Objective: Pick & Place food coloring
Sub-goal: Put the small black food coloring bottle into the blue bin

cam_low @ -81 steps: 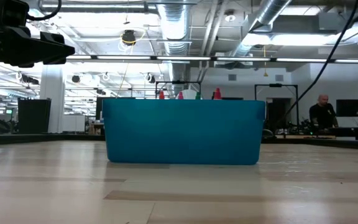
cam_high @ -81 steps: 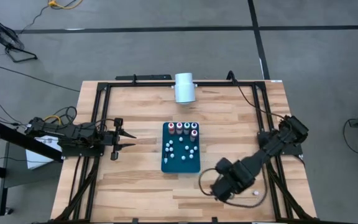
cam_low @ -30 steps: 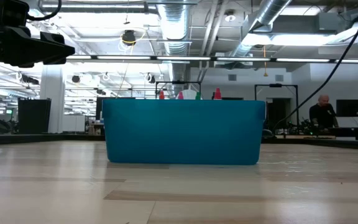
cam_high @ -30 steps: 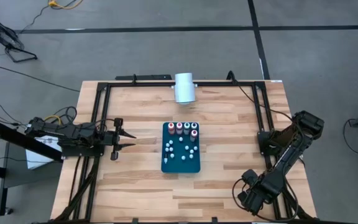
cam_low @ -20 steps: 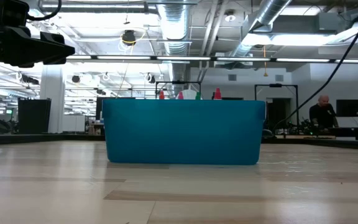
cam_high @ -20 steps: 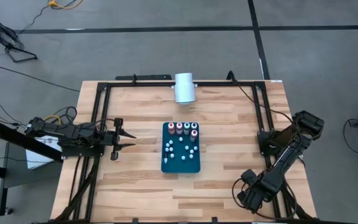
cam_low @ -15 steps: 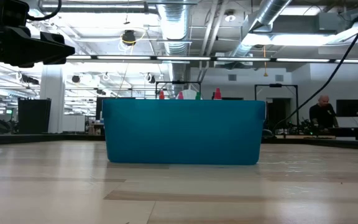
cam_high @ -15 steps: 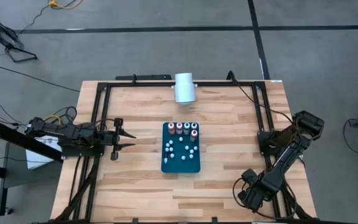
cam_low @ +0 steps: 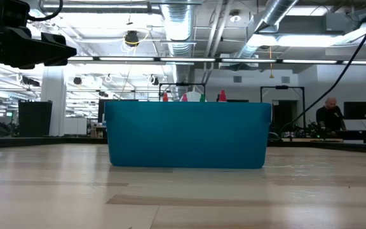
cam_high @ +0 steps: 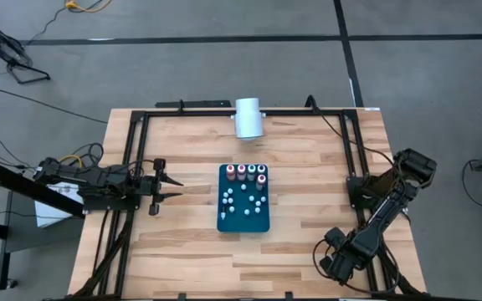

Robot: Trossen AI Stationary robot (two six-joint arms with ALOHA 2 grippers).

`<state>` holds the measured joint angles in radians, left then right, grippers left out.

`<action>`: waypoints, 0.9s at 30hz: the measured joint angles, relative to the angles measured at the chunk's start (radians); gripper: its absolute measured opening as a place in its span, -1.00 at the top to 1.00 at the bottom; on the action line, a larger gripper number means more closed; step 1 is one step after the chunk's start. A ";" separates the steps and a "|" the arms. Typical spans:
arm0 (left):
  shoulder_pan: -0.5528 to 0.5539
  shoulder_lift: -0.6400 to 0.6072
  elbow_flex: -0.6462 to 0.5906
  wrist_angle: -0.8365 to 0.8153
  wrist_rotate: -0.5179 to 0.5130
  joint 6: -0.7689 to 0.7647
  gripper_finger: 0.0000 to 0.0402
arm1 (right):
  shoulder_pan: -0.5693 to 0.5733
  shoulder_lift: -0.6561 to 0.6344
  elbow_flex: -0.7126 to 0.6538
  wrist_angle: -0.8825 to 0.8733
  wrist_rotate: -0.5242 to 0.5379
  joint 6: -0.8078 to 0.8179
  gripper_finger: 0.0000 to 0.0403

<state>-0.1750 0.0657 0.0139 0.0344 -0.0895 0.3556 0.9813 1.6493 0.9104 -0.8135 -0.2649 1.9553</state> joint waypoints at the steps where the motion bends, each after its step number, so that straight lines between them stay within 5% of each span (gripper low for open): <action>1: 0.000 0.000 0.000 0.000 0.000 -0.001 0.39 | -0.002 0.000 0.000 0.000 0.000 0.000 0.66; 27: 0.000 0.000 0.000 0.000 0.000 0.000 0.39 | -0.191 -0.095 0.000 0.042 0.005 -0.286 0.64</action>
<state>-0.1753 0.0655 0.0139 0.0345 -0.0895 0.3553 0.7903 1.5547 0.9108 -0.7711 -0.2597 1.6695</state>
